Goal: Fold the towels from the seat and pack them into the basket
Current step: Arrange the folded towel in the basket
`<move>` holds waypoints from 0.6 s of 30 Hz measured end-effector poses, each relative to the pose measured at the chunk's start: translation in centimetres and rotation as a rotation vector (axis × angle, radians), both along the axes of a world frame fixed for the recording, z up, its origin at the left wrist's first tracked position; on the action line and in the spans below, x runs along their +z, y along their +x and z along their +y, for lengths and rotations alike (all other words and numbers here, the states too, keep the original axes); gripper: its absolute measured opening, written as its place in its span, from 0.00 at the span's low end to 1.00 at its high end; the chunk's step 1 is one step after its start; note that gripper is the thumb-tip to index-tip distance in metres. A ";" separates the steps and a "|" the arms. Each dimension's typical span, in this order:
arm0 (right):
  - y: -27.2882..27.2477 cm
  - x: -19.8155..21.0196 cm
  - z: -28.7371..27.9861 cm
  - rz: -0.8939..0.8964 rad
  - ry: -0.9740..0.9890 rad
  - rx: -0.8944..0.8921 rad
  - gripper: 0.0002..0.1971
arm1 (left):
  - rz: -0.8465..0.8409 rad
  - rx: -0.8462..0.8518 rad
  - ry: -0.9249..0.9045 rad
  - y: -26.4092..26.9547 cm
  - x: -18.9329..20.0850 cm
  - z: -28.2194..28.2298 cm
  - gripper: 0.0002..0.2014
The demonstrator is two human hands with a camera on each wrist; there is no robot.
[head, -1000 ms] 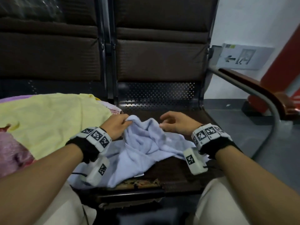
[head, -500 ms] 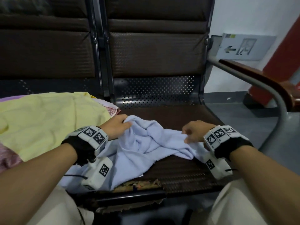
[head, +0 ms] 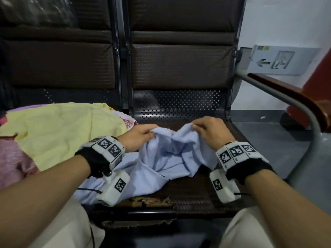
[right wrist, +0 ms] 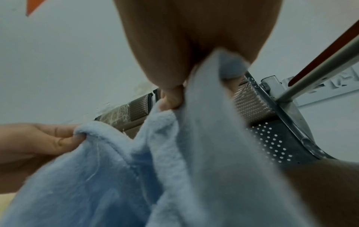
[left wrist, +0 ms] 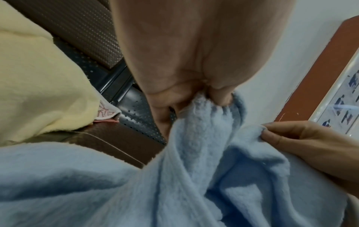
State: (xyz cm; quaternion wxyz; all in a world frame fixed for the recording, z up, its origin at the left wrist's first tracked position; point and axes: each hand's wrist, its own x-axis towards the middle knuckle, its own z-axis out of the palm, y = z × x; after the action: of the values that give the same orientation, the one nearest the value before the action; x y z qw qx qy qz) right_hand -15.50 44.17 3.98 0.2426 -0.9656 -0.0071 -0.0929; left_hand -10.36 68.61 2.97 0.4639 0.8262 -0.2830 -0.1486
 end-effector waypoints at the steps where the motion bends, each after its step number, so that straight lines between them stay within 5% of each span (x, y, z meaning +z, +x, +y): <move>1: 0.1 0.0 0.1 -0.029 0.008 -0.010 0.11 | 0.006 -0.010 -0.025 0.0 0.1 -0.4 0.13; 6: 0.3 -1.2 2.6 0.159 0.176 0.260 0.21 | 0.013 -0.100 -0.113 0.8 0.7 -1.3 0.13; 8: 0.6 -1.9 3.3 0.206 0.185 0.328 0.15 | 0.008 -0.128 -0.093 1.1 0.5 -1.4 0.11; 10: 1.2 -1.9 3.1 0.129 0.187 0.262 0.06 | -0.026 -0.089 -0.063 1.5 0.1 -1.3 0.09; 15: 2.7 -1.2 1.3 -0.161 0.442 -0.033 0.12 | -0.385 0.089 0.321 2.8 -0.8 -0.3 0.05; 18: 2.7 -0.9 1.0 -0.286 0.542 -0.173 0.19 | -0.439 0.201 0.494 3.5 -1.0 0.0 0.02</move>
State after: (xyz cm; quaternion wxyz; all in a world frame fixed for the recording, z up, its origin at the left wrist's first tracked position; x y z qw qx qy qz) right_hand -12.84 45.14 3.04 0.4788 -0.8401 0.0661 -0.2464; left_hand -6.88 68.64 1.96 0.1901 0.9496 -0.2486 0.0151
